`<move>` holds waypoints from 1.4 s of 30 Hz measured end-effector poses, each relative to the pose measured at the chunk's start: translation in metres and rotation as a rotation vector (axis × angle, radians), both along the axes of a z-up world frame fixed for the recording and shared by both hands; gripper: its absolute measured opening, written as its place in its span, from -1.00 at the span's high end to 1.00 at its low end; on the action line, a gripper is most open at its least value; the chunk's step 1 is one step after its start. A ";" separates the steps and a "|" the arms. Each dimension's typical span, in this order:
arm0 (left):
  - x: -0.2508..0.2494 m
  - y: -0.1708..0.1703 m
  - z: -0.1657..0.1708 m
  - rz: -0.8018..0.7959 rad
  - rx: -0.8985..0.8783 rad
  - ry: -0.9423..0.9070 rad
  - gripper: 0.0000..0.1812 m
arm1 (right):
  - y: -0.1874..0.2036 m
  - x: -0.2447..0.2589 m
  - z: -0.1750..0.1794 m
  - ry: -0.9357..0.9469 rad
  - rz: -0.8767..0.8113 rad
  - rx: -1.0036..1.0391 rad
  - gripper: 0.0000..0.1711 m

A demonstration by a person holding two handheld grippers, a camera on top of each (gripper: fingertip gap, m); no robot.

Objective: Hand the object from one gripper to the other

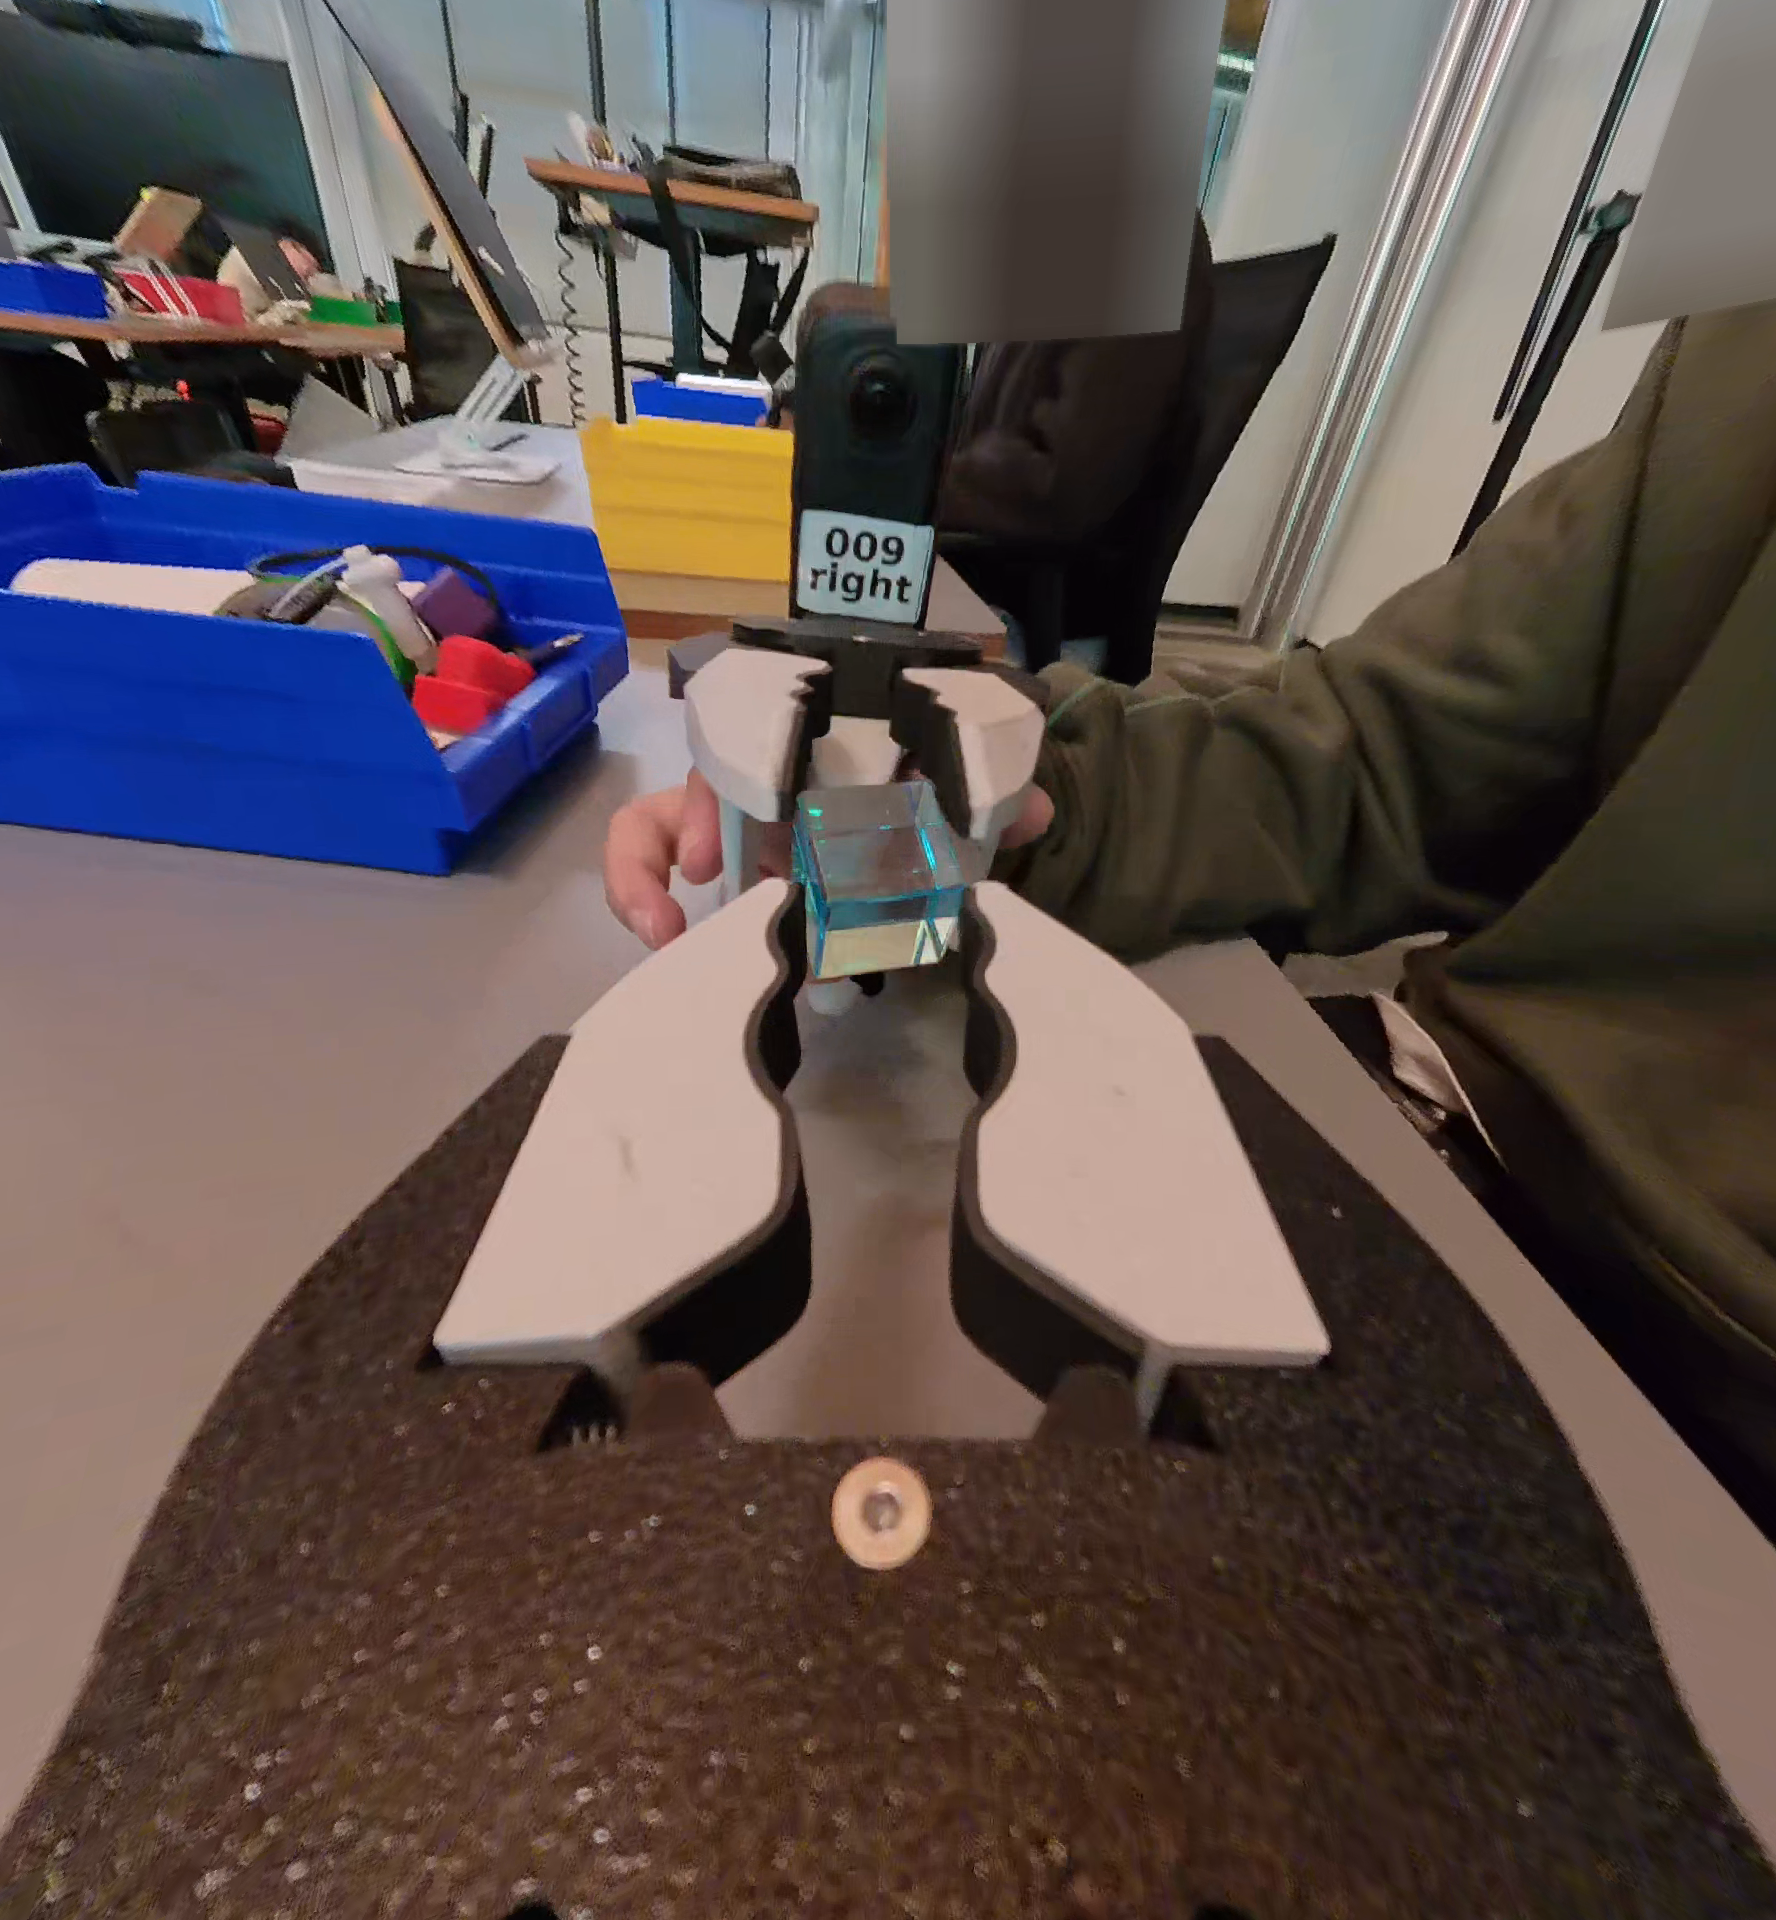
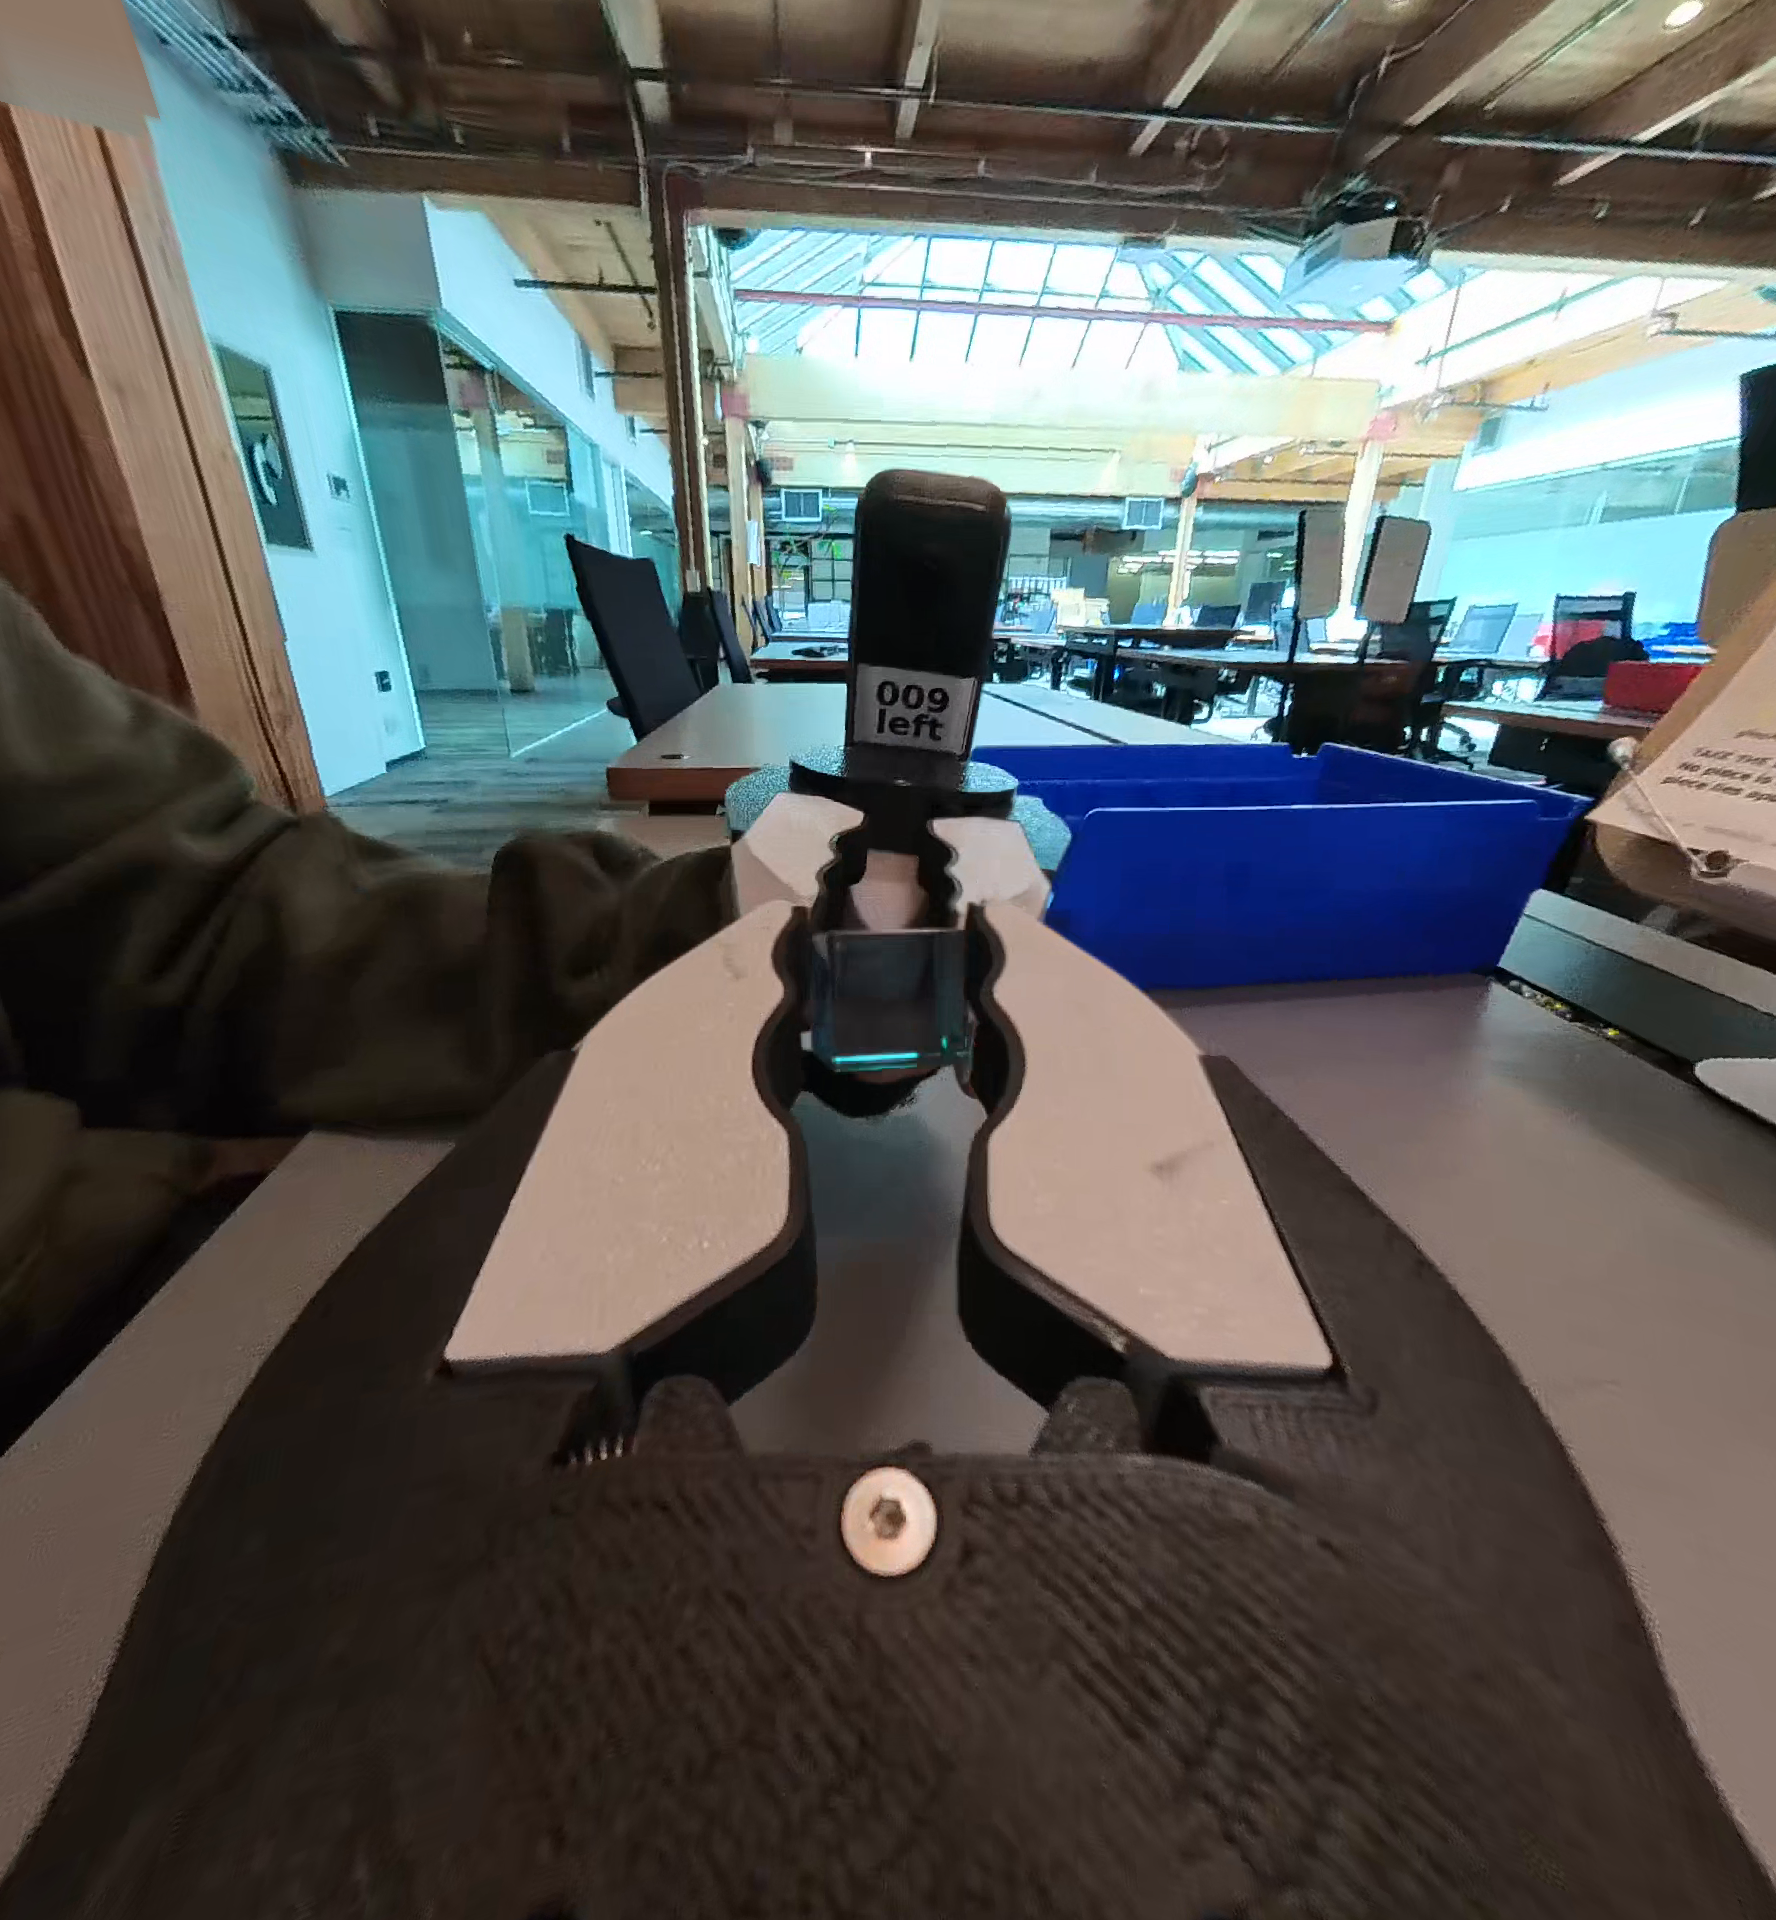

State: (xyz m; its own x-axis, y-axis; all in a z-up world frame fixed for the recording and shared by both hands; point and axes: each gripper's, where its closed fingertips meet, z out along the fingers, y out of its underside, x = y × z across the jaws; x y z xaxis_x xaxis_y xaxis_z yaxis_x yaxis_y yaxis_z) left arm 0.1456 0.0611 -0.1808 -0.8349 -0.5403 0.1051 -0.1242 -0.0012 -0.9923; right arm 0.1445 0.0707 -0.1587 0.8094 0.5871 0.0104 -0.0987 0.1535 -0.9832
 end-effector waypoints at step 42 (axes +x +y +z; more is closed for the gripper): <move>0.023 0.017 0.002 0.088 -0.312 0.231 0.70 | 0.004 0.020 -0.006 -0.367 -0.254 0.135 0.46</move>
